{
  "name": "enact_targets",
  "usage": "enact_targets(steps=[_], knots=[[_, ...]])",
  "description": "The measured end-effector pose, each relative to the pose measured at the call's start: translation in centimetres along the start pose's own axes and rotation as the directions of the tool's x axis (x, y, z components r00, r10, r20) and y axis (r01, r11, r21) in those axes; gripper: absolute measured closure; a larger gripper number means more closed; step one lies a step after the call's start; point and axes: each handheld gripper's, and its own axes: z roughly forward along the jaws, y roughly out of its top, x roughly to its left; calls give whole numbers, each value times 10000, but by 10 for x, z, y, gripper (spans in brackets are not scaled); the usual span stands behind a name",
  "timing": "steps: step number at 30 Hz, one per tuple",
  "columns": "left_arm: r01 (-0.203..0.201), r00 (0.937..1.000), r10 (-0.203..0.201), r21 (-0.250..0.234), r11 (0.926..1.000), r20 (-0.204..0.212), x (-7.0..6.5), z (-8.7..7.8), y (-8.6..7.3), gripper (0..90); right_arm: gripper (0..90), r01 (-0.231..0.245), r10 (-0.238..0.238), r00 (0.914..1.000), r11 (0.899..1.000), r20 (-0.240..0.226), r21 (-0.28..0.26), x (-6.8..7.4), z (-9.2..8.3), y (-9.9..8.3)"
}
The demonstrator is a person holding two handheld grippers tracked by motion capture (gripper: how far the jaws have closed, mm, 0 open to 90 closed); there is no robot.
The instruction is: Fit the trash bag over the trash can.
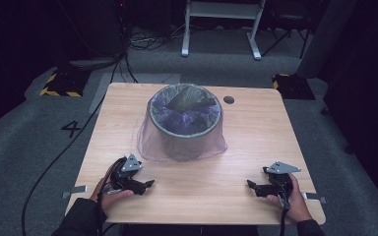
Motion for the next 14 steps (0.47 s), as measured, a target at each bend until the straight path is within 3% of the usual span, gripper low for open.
enact_targets(steps=[14], knots=[[-55, 10000, 55, -9, 10000, 72, 1, 1, 1, 124, 127, 20, -20, 10000, 10000, 5, 5, 0, 0, 0]])
